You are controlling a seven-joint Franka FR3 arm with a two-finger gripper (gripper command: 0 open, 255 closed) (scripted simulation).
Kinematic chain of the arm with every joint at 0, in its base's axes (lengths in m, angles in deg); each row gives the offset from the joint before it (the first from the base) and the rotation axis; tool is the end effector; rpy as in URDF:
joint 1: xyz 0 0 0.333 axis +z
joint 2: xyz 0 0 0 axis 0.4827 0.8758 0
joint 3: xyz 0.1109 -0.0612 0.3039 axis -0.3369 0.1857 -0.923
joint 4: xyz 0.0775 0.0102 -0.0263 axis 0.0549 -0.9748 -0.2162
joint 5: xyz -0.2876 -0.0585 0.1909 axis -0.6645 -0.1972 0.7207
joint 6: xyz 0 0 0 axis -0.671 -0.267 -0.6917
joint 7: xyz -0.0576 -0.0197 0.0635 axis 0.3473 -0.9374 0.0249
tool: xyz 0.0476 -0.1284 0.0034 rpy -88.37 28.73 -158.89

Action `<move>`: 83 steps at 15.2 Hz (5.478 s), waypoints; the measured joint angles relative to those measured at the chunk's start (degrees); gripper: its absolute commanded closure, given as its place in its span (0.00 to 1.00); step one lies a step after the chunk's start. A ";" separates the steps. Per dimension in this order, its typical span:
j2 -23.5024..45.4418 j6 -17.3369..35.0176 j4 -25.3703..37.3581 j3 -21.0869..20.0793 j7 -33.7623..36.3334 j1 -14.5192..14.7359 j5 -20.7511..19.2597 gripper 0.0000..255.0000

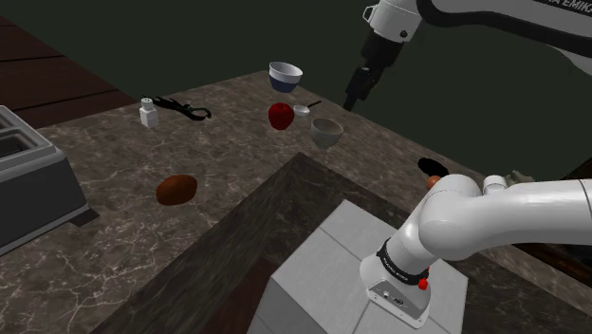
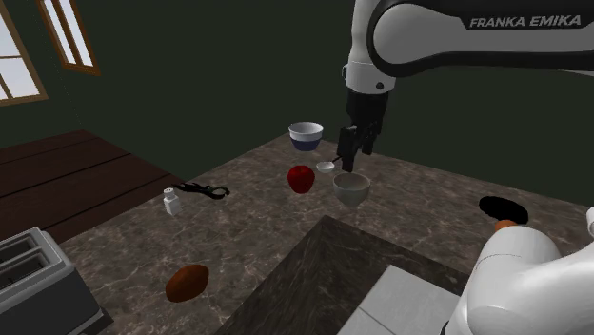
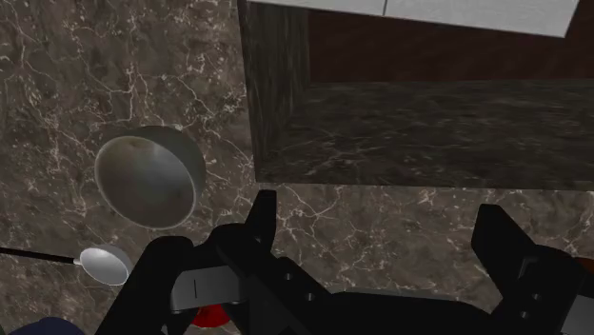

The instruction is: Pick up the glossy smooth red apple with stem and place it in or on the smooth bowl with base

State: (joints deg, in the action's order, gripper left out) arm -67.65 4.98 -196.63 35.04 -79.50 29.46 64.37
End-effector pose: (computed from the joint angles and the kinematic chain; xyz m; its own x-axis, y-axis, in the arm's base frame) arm 0.2614 -0.0111 0.5738 0.9953 0.0823 0.0515 0.0793 -0.9951 0.0587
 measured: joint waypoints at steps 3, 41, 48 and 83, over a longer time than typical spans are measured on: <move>2.11 1.95 0.30 0.81 -0.68 -0.25 -0.40 0.00; 65.42 31.51 36.58 12.13 -19.69 -5.81 10.44 0.00; 65.64 31.73 36.60 12.10 -19.71 -5.82 10.50 1.00; 62.15 14.03 50.94 12.71 -18.38 -5.91 9.06 1.00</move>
State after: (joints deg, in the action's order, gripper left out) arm -5.50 19.02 -145.69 47.75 -97.89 23.55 73.44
